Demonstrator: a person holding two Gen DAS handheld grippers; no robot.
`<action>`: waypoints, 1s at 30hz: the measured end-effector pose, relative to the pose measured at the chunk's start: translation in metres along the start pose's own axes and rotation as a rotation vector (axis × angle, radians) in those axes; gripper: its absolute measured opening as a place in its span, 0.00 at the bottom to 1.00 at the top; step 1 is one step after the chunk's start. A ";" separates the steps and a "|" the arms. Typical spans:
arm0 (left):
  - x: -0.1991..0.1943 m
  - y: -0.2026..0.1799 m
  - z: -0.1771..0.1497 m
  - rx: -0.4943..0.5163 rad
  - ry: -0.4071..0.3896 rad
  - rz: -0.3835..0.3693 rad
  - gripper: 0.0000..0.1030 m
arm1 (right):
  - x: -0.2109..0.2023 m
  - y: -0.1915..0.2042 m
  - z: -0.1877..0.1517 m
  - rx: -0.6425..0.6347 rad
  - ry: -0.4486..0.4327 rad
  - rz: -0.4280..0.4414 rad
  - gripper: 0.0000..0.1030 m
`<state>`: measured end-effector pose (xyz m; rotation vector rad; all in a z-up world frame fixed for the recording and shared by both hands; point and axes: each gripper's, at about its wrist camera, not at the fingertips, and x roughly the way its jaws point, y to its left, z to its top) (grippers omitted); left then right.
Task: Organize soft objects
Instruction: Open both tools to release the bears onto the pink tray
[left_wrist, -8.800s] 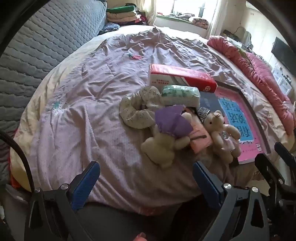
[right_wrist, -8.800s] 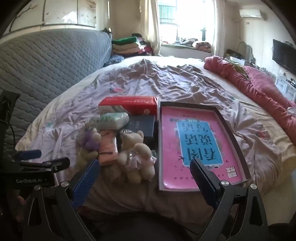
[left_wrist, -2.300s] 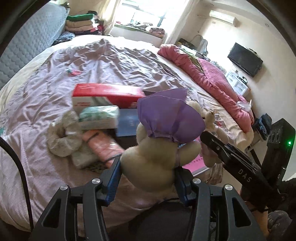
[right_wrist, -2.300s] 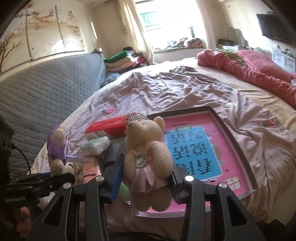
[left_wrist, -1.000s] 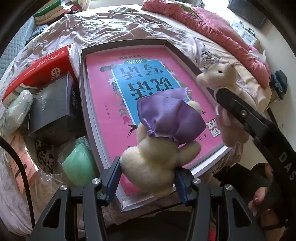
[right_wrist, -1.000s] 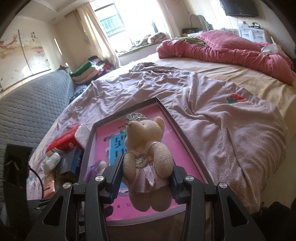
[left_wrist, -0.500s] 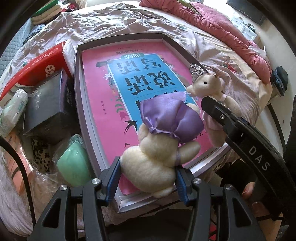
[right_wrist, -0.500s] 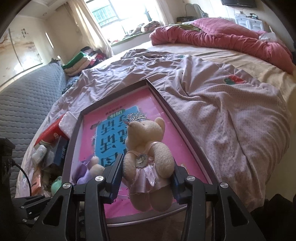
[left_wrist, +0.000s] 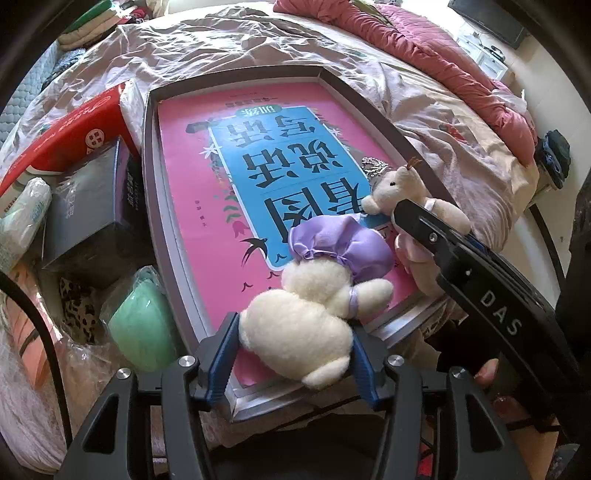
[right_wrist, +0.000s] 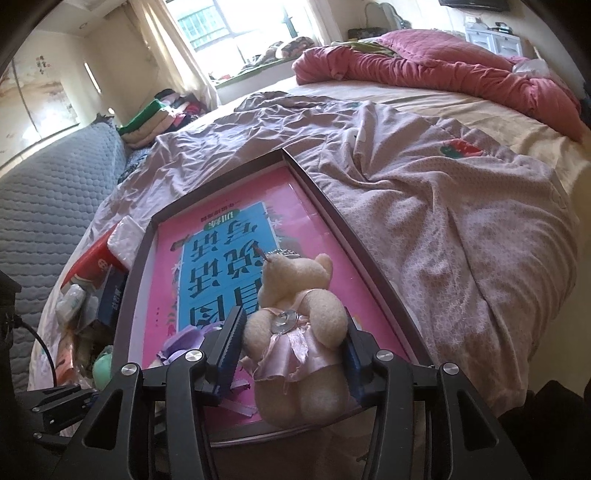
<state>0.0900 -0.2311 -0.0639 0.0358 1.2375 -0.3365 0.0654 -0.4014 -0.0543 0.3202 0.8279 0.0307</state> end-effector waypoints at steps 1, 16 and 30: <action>-0.001 0.000 0.000 0.001 -0.003 -0.001 0.54 | 0.000 -0.001 0.000 0.002 0.000 0.000 0.49; -0.019 0.008 -0.002 -0.005 -0.055 -0.011 0.64 | -0.011 0.000 0.000 -0.004 -0.024 -0.003 0.67; -0.047 0.011 -0.012 0.003 -0.128 0.026 0.71 | -0.033 0.002 -0.002 -0.013 -0.058 -0.008 0.72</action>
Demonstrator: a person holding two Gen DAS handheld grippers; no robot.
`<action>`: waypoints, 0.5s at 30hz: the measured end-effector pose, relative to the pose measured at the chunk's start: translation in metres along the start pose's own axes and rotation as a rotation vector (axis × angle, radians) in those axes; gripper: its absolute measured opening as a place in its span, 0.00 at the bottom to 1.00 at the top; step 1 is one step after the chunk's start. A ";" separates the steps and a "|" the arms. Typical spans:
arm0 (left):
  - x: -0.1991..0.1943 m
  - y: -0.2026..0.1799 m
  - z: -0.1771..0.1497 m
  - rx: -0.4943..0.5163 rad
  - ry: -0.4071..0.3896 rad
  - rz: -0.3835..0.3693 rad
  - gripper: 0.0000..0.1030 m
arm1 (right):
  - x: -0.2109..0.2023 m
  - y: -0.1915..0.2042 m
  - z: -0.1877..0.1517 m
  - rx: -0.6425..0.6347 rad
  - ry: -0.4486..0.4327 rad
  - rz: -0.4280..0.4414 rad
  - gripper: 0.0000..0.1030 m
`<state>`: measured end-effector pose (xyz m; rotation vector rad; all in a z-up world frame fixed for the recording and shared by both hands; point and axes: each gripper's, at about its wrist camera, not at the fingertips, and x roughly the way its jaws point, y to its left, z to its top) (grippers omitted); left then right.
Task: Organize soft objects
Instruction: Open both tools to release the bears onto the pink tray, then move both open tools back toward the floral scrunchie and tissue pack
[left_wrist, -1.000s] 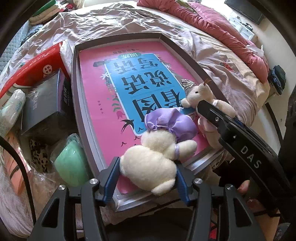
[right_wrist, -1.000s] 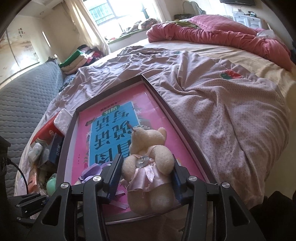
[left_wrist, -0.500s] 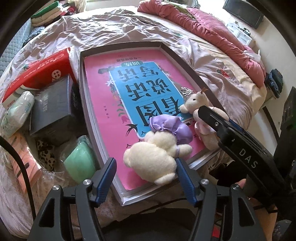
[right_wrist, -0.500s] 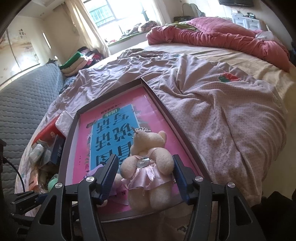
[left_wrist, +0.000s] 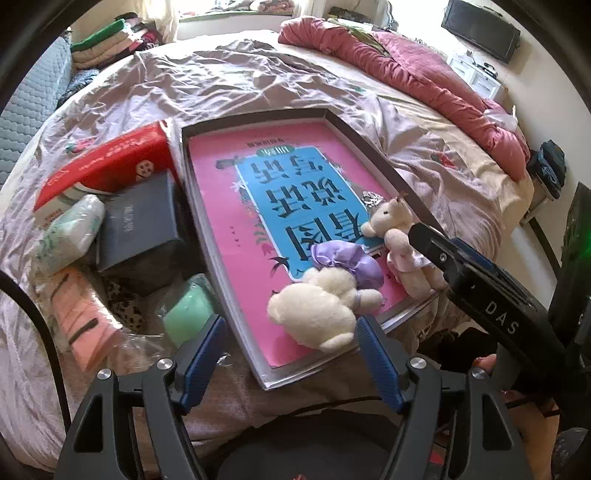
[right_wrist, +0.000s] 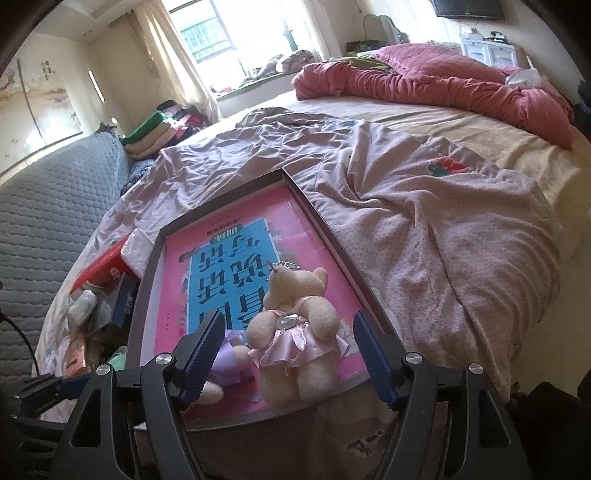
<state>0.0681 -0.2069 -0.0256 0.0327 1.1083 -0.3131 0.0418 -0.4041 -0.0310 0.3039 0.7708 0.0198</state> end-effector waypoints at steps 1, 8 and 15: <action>-0.002 0.001 0.000 -0.002 -0.006 0.004 0.71 | -0.001 0.001 0.000 -0.004 -0.001 -0.004 0.72; -0.016 0.004 -0.004 0.002 -0.048 0.032 0.74 | -0.010 0.009 0.001 -0.022 -0.012 -0.009 0.72; -0.030 0.017 -0.012 -0.023 -0.074 0.035 0.76 | -0.018 0.023 0.000 -0.063 -0.032 -0.017 0.73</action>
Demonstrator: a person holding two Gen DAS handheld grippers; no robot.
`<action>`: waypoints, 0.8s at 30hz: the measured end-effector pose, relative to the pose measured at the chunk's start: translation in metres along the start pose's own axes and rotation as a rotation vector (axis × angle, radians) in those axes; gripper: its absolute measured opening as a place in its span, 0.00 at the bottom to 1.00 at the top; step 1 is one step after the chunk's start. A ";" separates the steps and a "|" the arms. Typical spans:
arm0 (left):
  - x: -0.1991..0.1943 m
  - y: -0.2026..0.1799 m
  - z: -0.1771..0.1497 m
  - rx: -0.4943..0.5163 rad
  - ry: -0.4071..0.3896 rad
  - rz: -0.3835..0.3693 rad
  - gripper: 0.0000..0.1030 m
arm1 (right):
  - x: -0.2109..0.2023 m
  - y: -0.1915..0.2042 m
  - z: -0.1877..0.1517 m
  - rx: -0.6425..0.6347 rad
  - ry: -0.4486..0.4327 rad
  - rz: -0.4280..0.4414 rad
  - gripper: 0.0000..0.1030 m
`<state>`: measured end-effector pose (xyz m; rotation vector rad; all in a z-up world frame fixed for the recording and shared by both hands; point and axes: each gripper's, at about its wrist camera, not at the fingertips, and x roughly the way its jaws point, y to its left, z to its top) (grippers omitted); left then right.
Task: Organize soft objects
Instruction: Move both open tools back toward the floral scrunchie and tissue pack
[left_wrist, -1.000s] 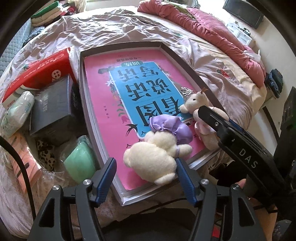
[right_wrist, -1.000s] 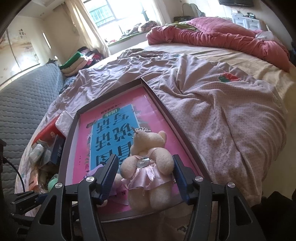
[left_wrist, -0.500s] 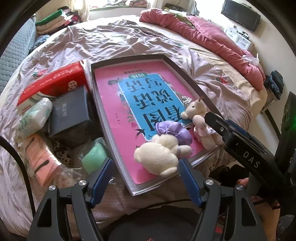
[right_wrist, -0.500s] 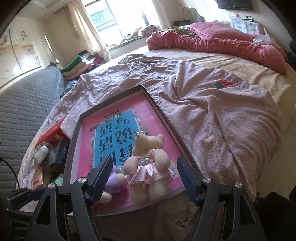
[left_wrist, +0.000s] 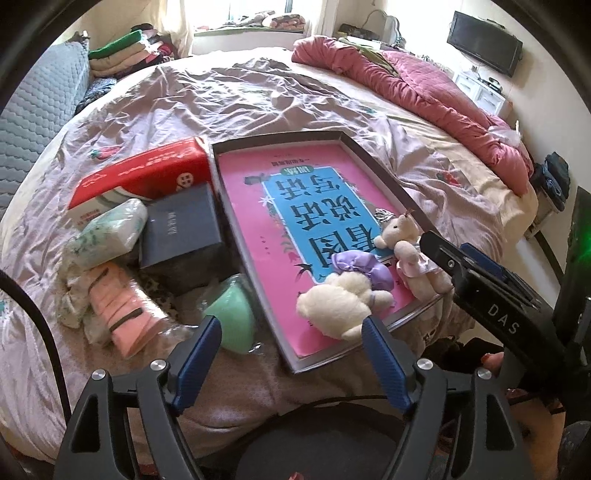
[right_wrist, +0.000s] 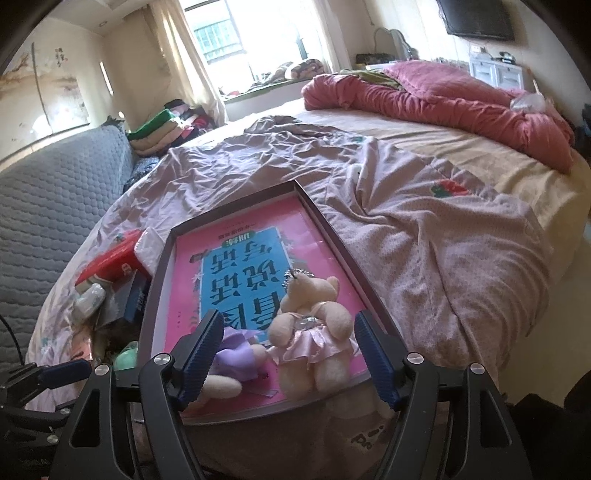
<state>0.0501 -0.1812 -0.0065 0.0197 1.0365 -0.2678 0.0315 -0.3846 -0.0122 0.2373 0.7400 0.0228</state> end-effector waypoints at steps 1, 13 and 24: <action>-0.001 0.002 -0.001 -0.002 -0.002 -0.001 0.76 | -0.001 0.001 0.000 -0.003 -0.002 -0.001 0.73; -0.026 0.030 -0.005 -0.055 -0.063 0.004 0.76 | -0.018 0.036 0.002 -0.096 -0.031 0.026 0.73; -0.041 0.073 -0.011 -0.132 -0.076 0.025 0.76 | -0.029 0.074 -0.001 -0.205 -0.041 0.066 0.73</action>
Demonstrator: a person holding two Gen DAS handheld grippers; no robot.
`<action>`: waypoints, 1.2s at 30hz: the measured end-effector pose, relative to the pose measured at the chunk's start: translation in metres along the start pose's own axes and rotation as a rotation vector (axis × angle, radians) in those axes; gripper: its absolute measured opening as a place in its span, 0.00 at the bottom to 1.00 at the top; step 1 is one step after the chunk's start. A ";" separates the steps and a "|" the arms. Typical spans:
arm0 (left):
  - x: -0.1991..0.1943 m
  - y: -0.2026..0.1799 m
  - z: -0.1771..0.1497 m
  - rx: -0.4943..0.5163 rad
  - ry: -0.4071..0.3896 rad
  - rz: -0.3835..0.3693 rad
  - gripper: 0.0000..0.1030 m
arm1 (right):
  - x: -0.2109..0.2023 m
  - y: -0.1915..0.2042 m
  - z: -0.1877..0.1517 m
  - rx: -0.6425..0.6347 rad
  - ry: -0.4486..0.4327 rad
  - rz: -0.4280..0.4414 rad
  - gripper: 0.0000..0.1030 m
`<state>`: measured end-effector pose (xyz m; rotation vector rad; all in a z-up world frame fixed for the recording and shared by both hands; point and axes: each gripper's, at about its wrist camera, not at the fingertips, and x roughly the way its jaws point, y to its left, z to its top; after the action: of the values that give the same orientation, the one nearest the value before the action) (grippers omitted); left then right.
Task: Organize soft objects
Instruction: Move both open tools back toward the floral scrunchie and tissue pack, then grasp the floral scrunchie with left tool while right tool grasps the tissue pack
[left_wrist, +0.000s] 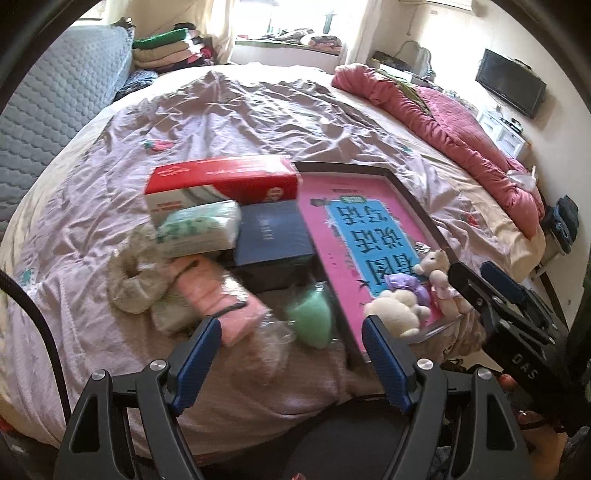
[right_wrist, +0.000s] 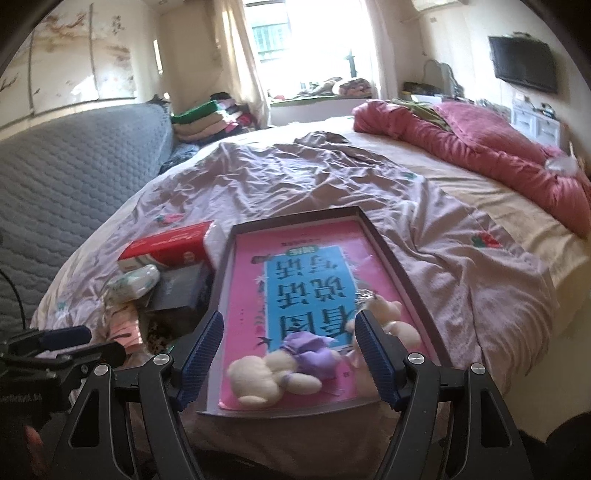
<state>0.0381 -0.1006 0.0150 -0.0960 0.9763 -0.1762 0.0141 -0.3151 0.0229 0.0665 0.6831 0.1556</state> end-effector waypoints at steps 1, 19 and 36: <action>0.000 0.004 0.000 -0.009 0.002 0.003 0.76 | -0.001 0.002 0.000 -0.005 0.000 0.006 0.73; 0.003 0.097 -0.005 -0.211 -0.016 0.036 0.76 | 0.014 0.067 0.001 -0.183 0.047 0.183 0.73; 0.035 0.168 -0.010 -0.384 -0.008 0.010 0.76 | 0.051 0.116 0.017 -0.361 0.074 0.282 0.74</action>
<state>0.0669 0.0573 -0.0456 -0.4431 0.9929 0.0229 0.0496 -0.1921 0.0172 -0.1915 0.7084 0.5518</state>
